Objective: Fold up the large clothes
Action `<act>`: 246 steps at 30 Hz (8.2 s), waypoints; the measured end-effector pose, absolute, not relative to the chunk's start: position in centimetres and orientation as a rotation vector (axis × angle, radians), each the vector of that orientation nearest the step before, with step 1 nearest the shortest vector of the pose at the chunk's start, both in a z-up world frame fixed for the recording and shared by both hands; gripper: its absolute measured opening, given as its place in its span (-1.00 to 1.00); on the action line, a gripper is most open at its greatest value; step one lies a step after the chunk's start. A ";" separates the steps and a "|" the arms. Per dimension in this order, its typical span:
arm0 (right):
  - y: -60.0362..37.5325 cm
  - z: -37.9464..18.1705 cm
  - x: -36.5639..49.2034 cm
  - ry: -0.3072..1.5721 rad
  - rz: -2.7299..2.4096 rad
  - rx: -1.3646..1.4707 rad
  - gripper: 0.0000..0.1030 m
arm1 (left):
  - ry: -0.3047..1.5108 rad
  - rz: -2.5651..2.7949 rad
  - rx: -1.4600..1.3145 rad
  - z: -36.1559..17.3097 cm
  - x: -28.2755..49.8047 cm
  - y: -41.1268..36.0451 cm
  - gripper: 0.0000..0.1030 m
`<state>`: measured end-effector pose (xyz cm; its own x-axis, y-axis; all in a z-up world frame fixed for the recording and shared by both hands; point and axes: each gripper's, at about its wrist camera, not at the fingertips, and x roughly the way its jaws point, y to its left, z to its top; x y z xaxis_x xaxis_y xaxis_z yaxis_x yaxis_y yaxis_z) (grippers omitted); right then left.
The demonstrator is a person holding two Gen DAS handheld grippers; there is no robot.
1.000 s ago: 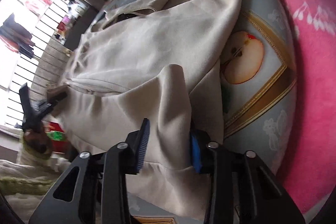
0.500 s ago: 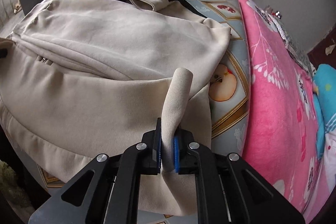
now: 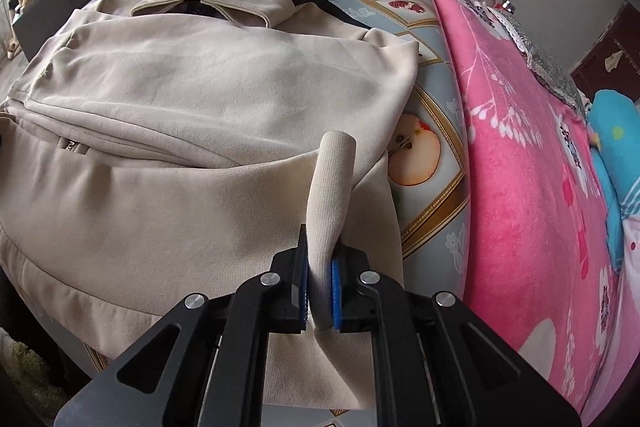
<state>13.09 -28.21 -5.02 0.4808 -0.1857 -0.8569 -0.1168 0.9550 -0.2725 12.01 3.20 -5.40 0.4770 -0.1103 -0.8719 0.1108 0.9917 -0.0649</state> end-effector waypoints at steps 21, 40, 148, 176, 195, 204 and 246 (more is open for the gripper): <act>-27.6 -5.4 13.4 1.085 -0.063 -0.353 -0.83 | 1.063 -0.137 0.002 -5.5 12.0 3.1 -0.90; -28.6 0.7 7.9 0.884 -0.150 -0.182 -0.89 | 0.863 -0.276 0.016 -0.2 7.1 4.3 -0.91; -33.5 -4.5 17.6 0.988 -0.032 0.034 -0.55 | 1.022 -0.278 0.002 -3.9 21.5 4.2 -0.40; -14.6 -5.9 19.5 0.924 0.356 -0.197 -0.45 | 0.992 -0.197 -0.050 -4.4 22.6 3.4 -0.37; -21.8 -0.3 31.1 0.871 0.152 -0.024 -0.45 | 0.934 -0.200 -0.124 -2.3 29.8 6.3 -0.38; -31.7 -3.8 34.3 1.014 -0.011 0.073 -0.47 | 1.039 -0.149 -0.115 -5.4 35.4 7.5 -0.34; -22.9 2.2 5.3 0.752 0.060 0.098 0.73 | 0.825 -0.210 -0.013 3.2 7.6 0.2 0.75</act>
<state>5.25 -22.89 2.23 0.7290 0.0893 -0.6787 -0.0188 0.9937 0.1105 7.64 0.22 3.18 0.6589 -0.1901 -0.7278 0.1802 0.9793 -0.0926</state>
